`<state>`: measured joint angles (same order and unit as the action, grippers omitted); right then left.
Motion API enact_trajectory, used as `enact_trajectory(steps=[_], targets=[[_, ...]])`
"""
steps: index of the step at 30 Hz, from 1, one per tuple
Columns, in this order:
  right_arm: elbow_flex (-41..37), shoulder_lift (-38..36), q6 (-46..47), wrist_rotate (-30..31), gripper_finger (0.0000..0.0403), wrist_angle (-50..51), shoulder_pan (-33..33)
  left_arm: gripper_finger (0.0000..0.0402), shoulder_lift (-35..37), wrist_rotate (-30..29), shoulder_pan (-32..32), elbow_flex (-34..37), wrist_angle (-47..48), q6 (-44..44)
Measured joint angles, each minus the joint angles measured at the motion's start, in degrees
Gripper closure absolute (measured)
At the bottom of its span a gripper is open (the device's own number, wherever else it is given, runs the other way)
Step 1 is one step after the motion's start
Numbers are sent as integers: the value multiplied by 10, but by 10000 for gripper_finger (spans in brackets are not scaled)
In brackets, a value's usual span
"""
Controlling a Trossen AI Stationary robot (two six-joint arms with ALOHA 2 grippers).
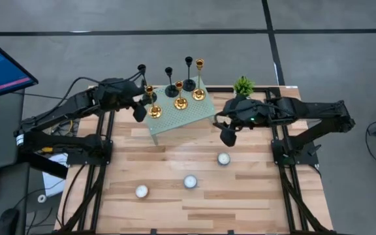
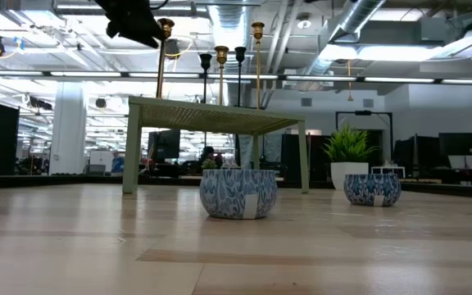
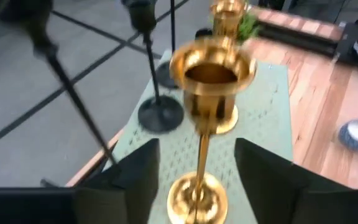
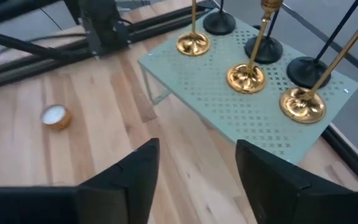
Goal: Pick & Place candle stick holders
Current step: Adjust the gold candle stand on the shelf
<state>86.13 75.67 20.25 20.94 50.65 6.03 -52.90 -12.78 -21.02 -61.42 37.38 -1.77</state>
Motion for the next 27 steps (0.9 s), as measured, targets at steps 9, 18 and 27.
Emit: enact_trajectory(steps=[9, 18, 27], targets=[[-1, 89, -41, 6, 195, -89, -73, 145, 44, 1, 0, 0, 128, -43], [0, 178, -174, 17, 388, -196, -126, 230, 105, 8, 5, 0, 165, -111], [-2, 239, -239, 19, 402, -290, -149, 393, 143, 8, 24, 0, 167, -132]])
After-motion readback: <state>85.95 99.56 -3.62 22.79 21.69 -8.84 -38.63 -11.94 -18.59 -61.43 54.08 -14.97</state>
